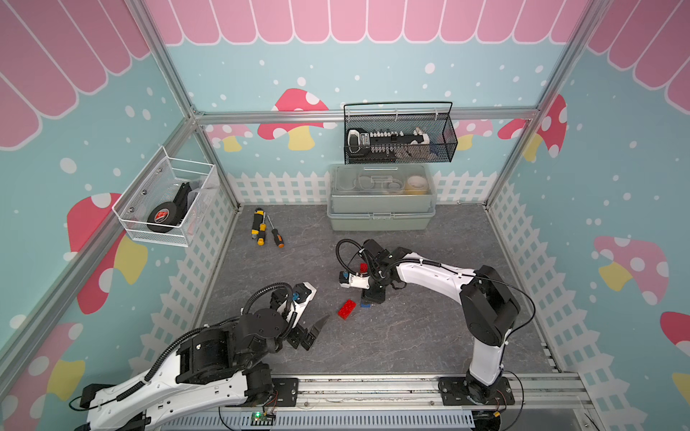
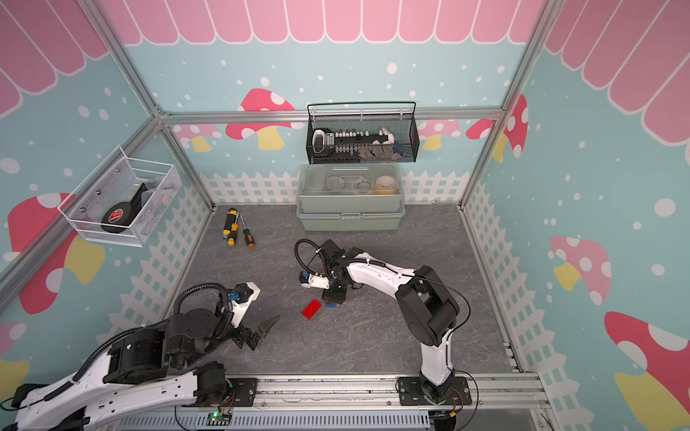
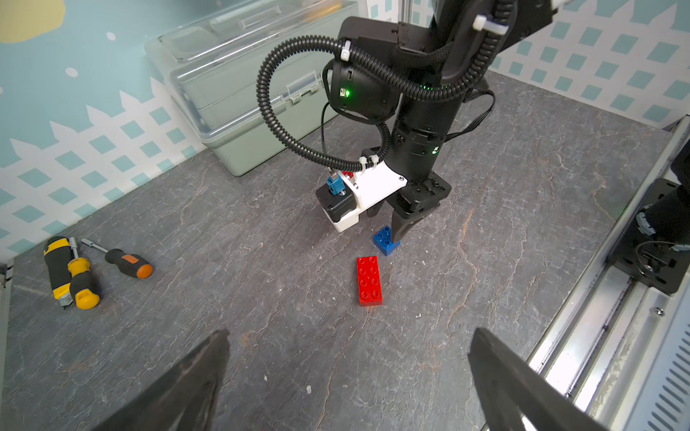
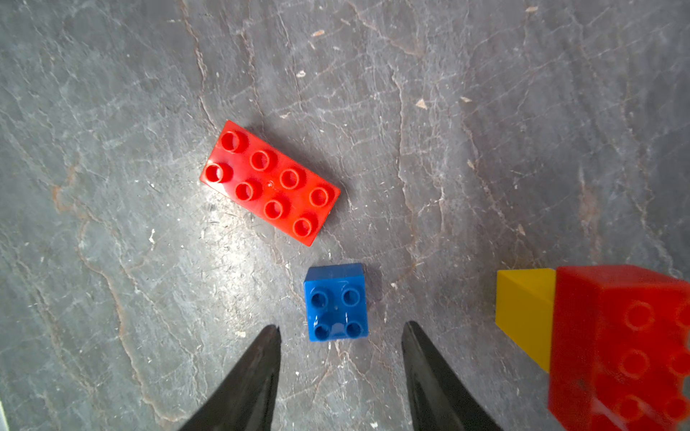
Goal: Assemble the letter f with lego
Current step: Pick up the lego brick from the center of the board.
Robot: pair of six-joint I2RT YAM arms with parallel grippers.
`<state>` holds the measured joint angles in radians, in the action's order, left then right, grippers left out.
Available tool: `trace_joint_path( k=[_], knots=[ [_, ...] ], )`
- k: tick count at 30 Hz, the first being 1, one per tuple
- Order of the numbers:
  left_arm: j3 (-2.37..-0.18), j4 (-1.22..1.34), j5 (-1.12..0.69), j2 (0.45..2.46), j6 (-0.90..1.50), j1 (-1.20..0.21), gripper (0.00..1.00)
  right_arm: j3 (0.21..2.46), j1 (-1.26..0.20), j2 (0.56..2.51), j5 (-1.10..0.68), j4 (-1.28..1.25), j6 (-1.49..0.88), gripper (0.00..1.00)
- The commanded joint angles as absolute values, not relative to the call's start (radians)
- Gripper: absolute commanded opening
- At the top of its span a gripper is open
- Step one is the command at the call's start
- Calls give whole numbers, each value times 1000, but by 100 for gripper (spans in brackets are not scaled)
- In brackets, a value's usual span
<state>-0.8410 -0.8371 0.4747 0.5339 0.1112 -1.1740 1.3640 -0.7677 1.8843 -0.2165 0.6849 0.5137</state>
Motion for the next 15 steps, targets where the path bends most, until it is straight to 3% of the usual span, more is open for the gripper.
trace_joint_path(
  k=[1, 15],
  knots=[
    [-863, -857, 469, 537, 93, -1178, 99, 1348, -776, 1930, -218, 676, 505, 55],
    [-864, -857, 469, 537, 93, -1178, 99, 1353, -777, 1962, -212, 680, 514, 55]
  ],
)
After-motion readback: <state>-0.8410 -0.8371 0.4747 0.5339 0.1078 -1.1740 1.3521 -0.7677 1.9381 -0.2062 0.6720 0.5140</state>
